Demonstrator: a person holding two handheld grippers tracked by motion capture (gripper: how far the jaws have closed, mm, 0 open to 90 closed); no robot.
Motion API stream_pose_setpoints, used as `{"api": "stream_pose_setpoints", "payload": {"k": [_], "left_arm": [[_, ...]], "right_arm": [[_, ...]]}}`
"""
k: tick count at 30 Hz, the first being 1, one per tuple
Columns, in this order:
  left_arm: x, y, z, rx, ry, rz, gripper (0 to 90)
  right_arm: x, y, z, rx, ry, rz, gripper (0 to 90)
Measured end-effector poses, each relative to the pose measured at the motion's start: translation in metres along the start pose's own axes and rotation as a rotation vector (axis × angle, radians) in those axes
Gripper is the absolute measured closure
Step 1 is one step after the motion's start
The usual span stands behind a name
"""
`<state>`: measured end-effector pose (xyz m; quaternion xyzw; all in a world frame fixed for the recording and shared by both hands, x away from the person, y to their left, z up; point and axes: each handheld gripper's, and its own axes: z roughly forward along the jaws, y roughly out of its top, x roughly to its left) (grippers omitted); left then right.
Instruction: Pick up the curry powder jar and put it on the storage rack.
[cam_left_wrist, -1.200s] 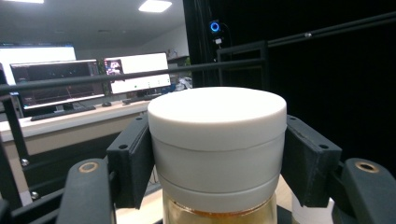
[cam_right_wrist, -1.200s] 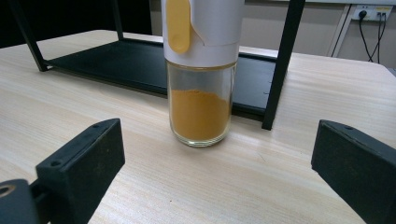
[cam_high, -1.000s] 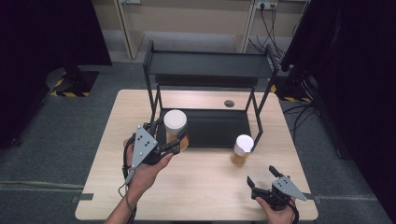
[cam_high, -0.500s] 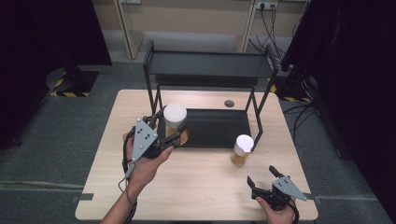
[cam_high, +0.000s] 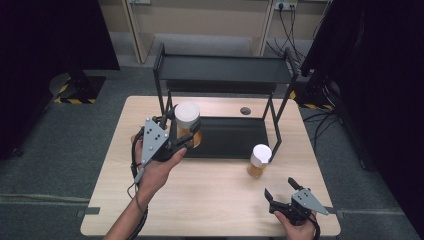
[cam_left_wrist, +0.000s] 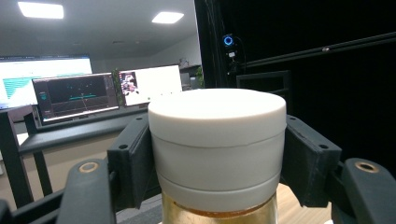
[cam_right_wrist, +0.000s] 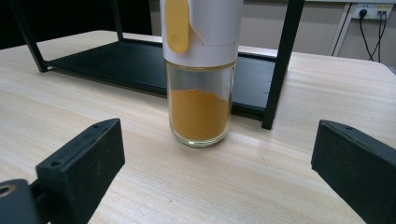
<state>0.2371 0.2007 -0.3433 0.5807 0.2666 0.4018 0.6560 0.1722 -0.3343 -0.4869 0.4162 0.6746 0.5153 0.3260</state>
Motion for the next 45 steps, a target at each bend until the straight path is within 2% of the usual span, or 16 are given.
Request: {"api": "stream_pose_setpoints", "payload": {"k": [8, 19, 33, 45], "left_arm": [[0.004, 0.003, 0.005, -0.003, 0.008, -0.008, 33.3], [0.006, 0.011, 0.013, -0.006, 0.025, 0.003, 33.4], [0.010, 0.029, 0.023, -0.022, 0.047, 0.019, 33.3], [0.016, 0.045, 0.031, -0.031, 0.073, 0.013, 33.4]], "right_arm": [[0.000, 0.000, 0.000, 0.002, 0.000, 0.000, 3.1], [-0.001, 0.000, 0.000, 0.001, 0.001, 0.001, 3.1], [-0.001, 0.000, 0.000, 0.001, 0.001, 0.001, 3.1], [-0.001, 0.000, 0.000, 0.001, 0.002, 0.001, 3.1]]}}
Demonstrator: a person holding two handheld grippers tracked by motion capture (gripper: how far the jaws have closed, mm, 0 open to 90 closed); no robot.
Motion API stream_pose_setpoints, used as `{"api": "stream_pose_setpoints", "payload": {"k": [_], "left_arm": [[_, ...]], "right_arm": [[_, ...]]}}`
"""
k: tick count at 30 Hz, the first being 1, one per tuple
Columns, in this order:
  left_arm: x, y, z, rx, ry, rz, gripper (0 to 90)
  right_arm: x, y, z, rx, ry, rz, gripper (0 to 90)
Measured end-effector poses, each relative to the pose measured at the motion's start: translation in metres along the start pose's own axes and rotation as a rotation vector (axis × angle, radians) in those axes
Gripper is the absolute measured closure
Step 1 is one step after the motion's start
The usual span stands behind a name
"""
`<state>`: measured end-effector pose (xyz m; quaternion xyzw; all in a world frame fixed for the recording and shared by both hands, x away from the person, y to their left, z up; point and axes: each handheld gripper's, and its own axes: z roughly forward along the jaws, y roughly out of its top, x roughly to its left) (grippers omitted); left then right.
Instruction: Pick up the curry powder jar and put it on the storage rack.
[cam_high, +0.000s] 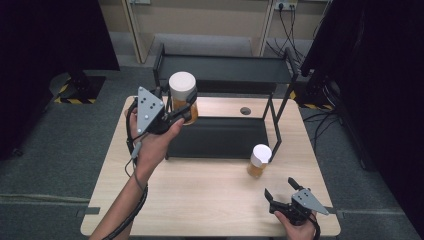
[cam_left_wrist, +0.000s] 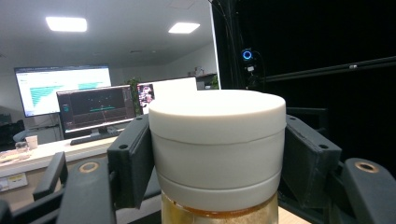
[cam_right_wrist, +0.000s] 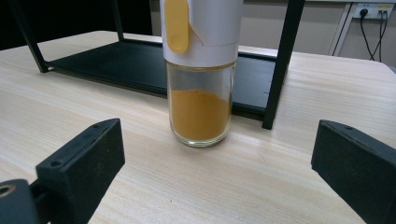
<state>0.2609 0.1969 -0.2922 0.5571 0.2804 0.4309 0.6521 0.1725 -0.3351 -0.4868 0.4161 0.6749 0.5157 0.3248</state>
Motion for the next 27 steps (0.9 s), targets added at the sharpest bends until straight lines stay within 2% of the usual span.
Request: {"api": "stream_pose_setpoints", "payload": {"k": [27], "left_arm": [[0.006, 0.023, 0.021, -0.014, 0.045, 0.003, 33.4]], "right_arm": [[0.001, 0.000, 0.000, -0.002, 0.000, -0.004, 3.1]]}}
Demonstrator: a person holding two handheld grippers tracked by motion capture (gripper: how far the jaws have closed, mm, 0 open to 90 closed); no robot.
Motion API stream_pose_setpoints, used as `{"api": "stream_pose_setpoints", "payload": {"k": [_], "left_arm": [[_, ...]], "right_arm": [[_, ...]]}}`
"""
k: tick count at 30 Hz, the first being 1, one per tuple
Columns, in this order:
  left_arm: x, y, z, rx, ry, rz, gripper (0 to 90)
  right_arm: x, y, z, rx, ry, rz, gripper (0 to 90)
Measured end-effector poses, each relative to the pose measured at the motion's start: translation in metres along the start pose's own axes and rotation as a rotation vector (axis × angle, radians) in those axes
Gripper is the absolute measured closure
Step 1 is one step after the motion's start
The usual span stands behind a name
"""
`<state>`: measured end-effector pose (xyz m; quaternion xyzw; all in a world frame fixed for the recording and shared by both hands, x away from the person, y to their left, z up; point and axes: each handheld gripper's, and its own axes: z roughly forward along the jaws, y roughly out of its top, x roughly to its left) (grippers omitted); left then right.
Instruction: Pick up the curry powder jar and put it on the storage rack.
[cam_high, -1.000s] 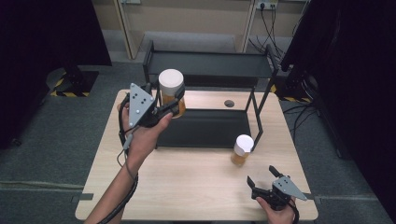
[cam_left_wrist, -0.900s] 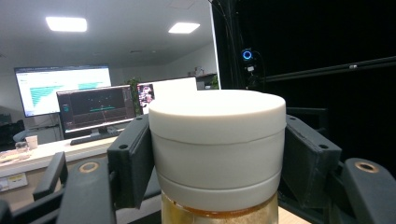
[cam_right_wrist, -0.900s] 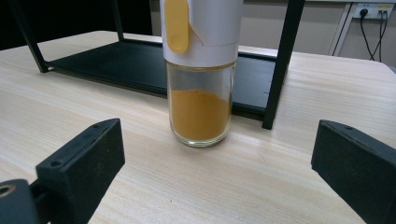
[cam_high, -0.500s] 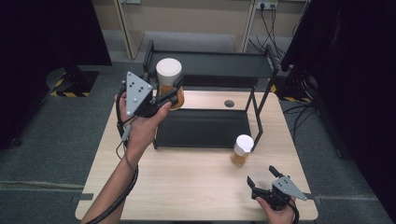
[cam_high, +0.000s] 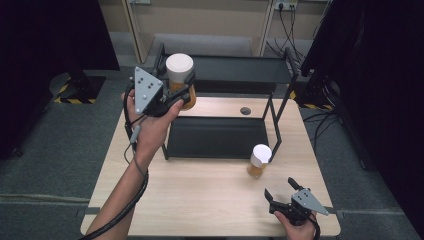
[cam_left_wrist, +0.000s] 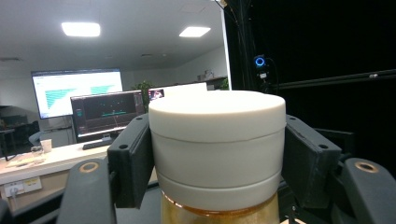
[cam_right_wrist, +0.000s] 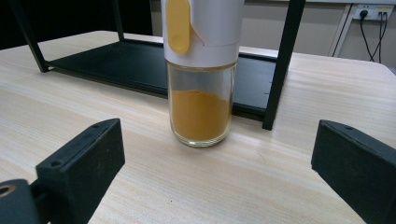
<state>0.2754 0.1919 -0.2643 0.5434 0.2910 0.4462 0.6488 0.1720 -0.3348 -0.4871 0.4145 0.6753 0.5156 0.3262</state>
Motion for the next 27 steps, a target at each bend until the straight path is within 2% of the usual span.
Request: {"api": "stream_pose_setpoints", "payload": {"k": [8, 18, 21, 27], "left_arm": [[0.002, 0.002, 0.012, 0.003, 0.024, 0.004, 33.4], [0.008, -0.005, 0.030, 0.023, 0.056, 0.003, 33.4], [0.009, -0.004, 0.032, 0.021, 0.056, -0.008, 33.4], [0.008, 0.001, 0.033, 0.013, 0.056, -0.002, 33.4]], "right_arm": [[0.000, 0.000, 0.000, 0.001, 0.000, -0.001, 3.1], [0.000, 0.000, 0.000, -0.001, 0.001, 0.001, 3.1], [0.000, 0.000, 0.000, 0.001, 0.001, -0.001, 3.1], [0.000, 0.000, 0.000, 0.001, 0.003, -0.001, 3.1]]}}
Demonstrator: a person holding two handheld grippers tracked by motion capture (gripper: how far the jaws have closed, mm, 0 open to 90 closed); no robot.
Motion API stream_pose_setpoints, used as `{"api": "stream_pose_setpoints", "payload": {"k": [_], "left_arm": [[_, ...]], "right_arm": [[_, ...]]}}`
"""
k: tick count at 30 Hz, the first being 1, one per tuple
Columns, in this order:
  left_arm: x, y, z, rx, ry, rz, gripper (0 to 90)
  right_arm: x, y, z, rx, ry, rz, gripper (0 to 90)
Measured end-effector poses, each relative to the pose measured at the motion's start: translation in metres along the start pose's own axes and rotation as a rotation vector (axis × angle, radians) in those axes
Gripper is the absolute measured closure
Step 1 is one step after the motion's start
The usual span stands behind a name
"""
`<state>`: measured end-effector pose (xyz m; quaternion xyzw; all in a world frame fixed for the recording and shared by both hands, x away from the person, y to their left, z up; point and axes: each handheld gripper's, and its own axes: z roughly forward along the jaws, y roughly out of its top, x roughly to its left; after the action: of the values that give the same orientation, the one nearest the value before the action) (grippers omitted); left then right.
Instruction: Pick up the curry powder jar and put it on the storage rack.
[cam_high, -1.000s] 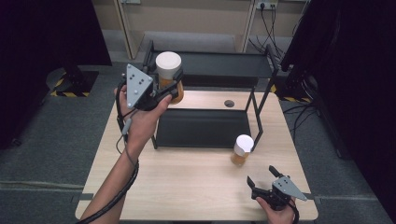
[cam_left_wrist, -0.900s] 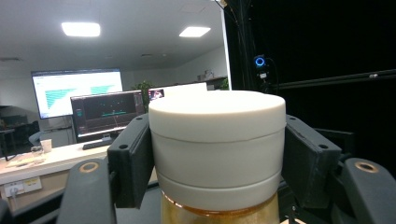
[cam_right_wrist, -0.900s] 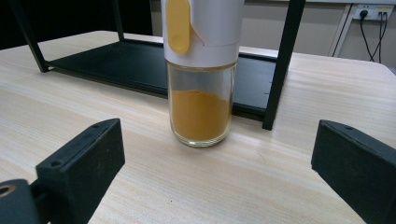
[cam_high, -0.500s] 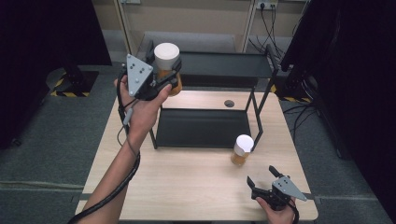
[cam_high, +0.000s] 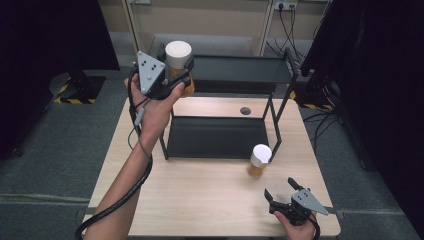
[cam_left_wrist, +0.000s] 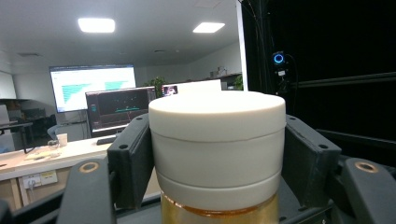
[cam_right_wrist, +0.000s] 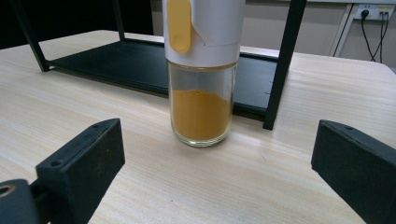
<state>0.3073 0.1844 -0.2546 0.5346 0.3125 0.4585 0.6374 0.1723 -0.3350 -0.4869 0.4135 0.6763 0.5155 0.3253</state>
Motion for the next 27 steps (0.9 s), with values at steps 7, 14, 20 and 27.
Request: {"api": "stream_pose_setpoints", "payload": {"k": [7, 14, 20, 27], "left_arm": [[0.000, 0.009, 0.004, -0.006, 0.006, 0.004, 33.4], [0.002, 0.016, 0.012, -0.004, 0.021, 0.008, 33.4], [0.004, 0.017, 0.019, 0.002, 0.033, 0.007, 33.4], [0.007, 0.018, 0.030, 0.012, 0.059, 0.012, 33.4]], "right_arm": [[0.000, 0.000, 0.000, -0.002, 0.000, -0.001, 3.1], [0.000, -0.001, 0.000, -0.003, 0.001, 0.001, 3.1], [0.000, 0.000, 0.000, -0.002, 0.001, 0.002, 3.1], [0.000, 0.000, 0.000, -0.002, 0.002, 0.003, 3.1]]}}
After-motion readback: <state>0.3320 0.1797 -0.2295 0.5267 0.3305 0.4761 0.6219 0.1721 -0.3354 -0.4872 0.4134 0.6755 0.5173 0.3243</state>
